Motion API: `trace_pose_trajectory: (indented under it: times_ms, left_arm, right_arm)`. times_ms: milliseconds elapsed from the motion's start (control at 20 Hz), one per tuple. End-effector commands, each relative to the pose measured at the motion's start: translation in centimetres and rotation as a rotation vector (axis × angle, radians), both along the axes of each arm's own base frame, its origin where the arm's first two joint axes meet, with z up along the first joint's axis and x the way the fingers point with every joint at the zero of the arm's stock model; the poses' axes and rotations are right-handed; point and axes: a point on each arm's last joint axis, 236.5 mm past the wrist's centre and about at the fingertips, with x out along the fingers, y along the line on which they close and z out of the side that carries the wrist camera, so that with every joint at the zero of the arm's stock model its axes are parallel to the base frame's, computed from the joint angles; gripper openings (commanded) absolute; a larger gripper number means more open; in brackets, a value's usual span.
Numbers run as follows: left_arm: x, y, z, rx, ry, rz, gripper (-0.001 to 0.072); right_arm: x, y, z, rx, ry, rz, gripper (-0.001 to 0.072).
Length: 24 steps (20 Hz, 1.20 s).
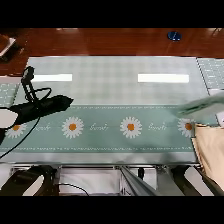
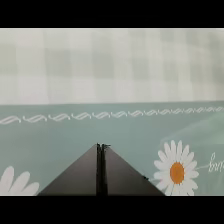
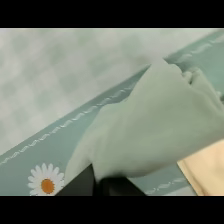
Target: Fold the shirts.
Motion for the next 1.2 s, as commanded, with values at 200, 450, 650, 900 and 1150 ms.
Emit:
trace_pose_trajectory:
  times_ms: [200,450,650,900,1150]
  left_arm:
    - [1.3,0.4,1.0,-0.005,-0.062,0.039,0.0020]
    - [1.3,0.4,0.7,-0.004,-0.054,0.038,0.0019]
    - [6.1,2.7,8.5,-0.053,-0.302,0.171,0.0019]
    - [11.9,2.1,21.1,-0.016,-0.502,0.097,0.0019]
    - [11.3,-4.0,10.5,0.181,-0.130,-0.288,0.0018]
  right_arm:
    - [-16.9,-5.3,-6.8,-0.110,0.364,-0.561,0.0024]
    - [-22.3,-5.0,-11.6,-0.076,0.585,-0.716,0.0391]
    - [-14.3,-7.4,-11.5,0.000,0.387,-0.566,0.0363]
    - [10.6,0.7,-3.7,0.242,-0.211,0.031,0.0024]
    - [20.0,16.0,-11.0,-0.164,-0.151,0.605,0.0024]
